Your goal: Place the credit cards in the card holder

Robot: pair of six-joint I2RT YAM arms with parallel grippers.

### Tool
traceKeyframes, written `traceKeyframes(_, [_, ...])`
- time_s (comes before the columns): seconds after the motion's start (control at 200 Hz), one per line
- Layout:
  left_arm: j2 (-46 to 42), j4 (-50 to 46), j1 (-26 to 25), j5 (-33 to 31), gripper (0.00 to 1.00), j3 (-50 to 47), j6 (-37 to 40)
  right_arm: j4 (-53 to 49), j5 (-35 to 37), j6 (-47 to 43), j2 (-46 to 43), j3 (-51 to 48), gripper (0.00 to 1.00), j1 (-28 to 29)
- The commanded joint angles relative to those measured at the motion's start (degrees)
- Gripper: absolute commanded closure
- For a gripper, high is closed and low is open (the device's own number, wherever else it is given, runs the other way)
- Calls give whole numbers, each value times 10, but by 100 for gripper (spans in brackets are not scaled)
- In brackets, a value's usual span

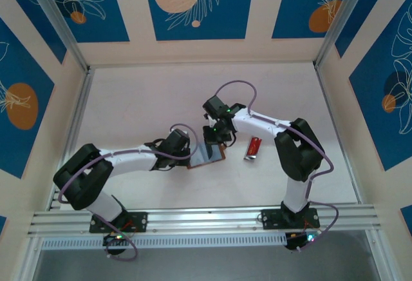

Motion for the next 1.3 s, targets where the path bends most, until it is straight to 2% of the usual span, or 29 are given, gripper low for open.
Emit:
traceKeyframes(0.0, [-8,-26,6,1,89,-7,-3,37,-40,11,-27,-20,100,-4])
traceKeyframes(0.285, [-86,-97,4,-15,88,39,2,63,-59,11,-32,-37,100,-21])
traceKeyframes(0.665, [21,-84,5,12,89,106,8,117,-107,18,-39,-64,100,-40])
traceKeyframes(1.295, [46,-71,3,-18,91,30,-2,251,-158,54,-47,-137,100,-68])
